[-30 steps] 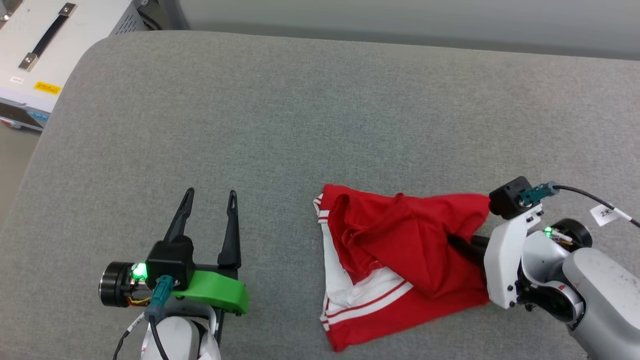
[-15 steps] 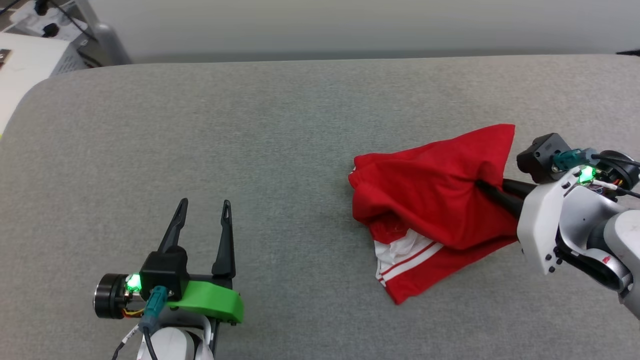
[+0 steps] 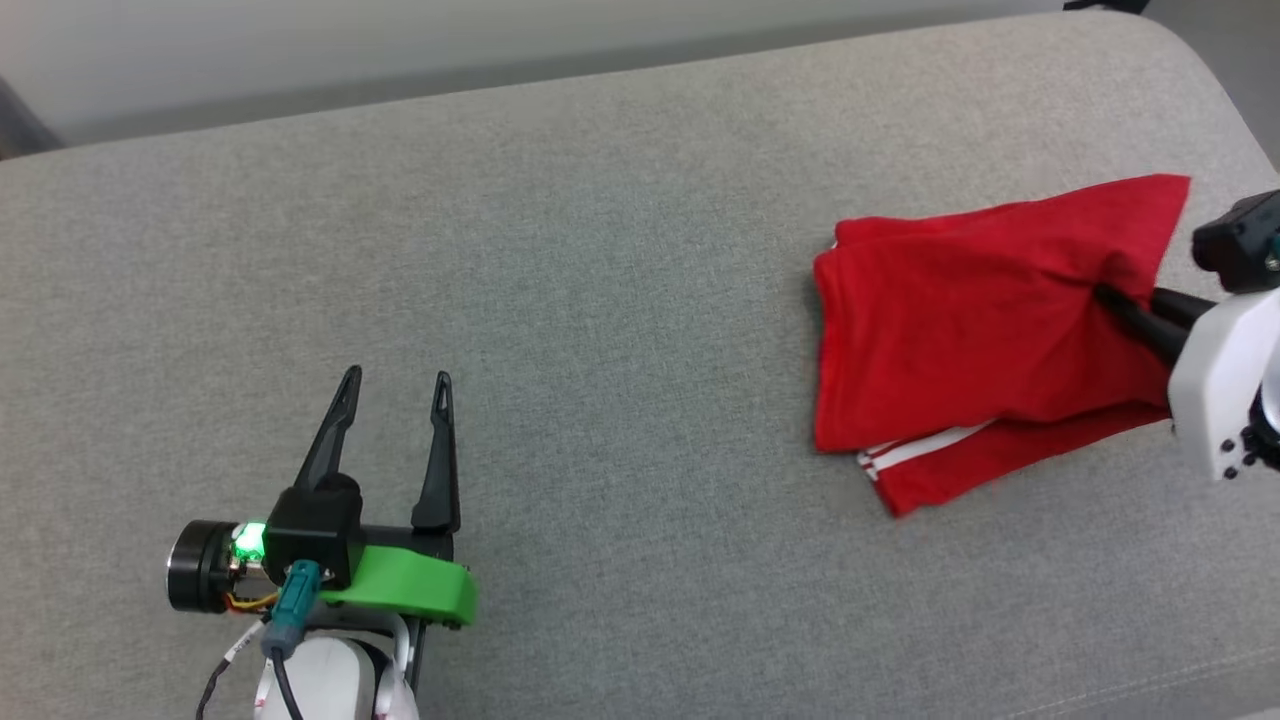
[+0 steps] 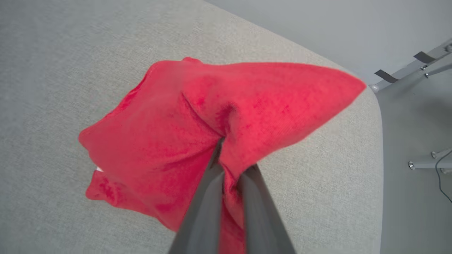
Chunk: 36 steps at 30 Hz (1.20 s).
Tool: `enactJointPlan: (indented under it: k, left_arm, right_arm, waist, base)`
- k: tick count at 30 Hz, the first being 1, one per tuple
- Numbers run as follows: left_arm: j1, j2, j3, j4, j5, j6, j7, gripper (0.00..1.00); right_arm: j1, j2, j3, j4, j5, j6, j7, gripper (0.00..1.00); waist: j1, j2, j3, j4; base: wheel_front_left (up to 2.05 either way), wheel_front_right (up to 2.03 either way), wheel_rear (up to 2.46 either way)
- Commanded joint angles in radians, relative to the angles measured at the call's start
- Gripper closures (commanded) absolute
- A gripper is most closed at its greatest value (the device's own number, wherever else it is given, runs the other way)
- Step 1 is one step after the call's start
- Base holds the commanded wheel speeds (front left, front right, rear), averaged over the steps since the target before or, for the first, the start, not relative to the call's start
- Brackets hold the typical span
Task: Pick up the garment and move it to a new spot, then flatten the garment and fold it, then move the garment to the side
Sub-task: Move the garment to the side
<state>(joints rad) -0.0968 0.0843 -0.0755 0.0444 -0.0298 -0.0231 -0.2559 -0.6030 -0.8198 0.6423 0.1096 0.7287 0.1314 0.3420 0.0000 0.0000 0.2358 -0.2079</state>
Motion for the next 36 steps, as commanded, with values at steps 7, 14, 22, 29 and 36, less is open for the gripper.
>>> enactJointPlan:
  k: [7, 14, 22, 29, 36]
  left_arm:
    - [-0.049, 0.046, 0.010, -0.066, 0.022, -0.005, -0.006, 0.00]
    - [-0.107, 0.074, 0.014, -0.109, 0.027, -0.010, -0.006, 0.00]
    - [-0.136, 0.090, 0.016, -0.137, 0.028, -0.005, -0.006, 0.00]
    - [-0.132, 0.092, 0.012, -0.149, 0.029, 0.007, -0.006, 0.00]
    - [-0.134, 0.082, 0.001, -0.132, 0.020, 0.015, -0.006, 0.00]
  right_arm:
    - [-0.083, -0.081, -0.054, 0.137, -0.006, -0.001, -0.026, 1.00]
    - [-0.162, -0.115, -0.117, 0.318, -0.028, -0.001, -0.065, 1.00]
    - [-0.261, -0.115, -0.169, 0.505, -0.079, -0.001, -0.121, 1.00]
    - [-0.317, -0.067, -0.178, 0.613, -0.114, -0.001, -0.182, 1.00]
    - [-0.329, -0.037, -0.201, 0.717, -0.158, -0.001, -0.261, 0.00]
  waist:
    - [0.0000, 0.0000, 0.171, -0.055]
    - [0.0000, 0.0000, 0.270, -0.041]
    - [0.0000, 0.0000, 0.333, -0.024]
    - [0.0000, 0.0000, 0.342, -0.019]
    - [0.0000, 0.0000, 0.295, 0.000]
  base:
    - [0.00, 0.00, 0.00]
    - [0.00, 0.00, 0.00]
    - [0.00, 0.00, 0.00]
    - [0.00, 0.00, 0.00]
    - [0.00, 0.00, 0.00]
